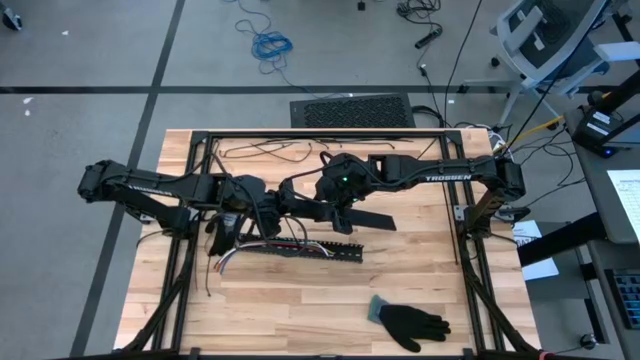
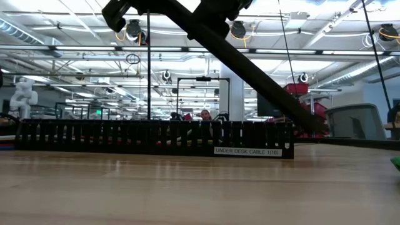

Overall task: Ziptie cables
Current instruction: Close the cable duct with the cable duct cover

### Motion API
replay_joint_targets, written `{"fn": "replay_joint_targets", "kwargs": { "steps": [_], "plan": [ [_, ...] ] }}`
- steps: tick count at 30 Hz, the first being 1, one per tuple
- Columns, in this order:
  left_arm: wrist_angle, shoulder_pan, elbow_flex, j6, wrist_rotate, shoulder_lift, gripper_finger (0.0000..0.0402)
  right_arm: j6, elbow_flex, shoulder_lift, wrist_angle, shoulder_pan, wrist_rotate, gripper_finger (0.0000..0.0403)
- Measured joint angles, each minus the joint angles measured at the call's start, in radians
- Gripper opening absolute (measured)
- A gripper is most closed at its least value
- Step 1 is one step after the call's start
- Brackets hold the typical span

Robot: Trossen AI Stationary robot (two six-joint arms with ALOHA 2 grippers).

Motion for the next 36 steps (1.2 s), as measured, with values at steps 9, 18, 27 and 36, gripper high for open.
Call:
{"fn": "replay_joint_targets", "kwargs": {
  "steps": [9,18,27,36],
  "plan": [
    [0.016,0.0,0.0,-0.049,0.013,-0.001,0.0042,0.0,0.0,0.0,0.002,0.0,-0.005,0.0222],
    [0.018,0.0,0.001,-0.085,0.02,-0.002,0.0074,0.0,0.0,0.001,-0.001,0.001,-0.002,0.0223],
    [-0.001,-0.002,0.002,-0.219,-0.054,-0.049,0.0096,-0.003,0.0,0.001,0.0,0.0,0.001,0.022],
    [-0.151,-0.003,0.002,-0.445,-0.182,-0.139,0.0096,-0.024,0.0,0.002,-0.068,0.001,0.002,0.0217]
  ]
}}
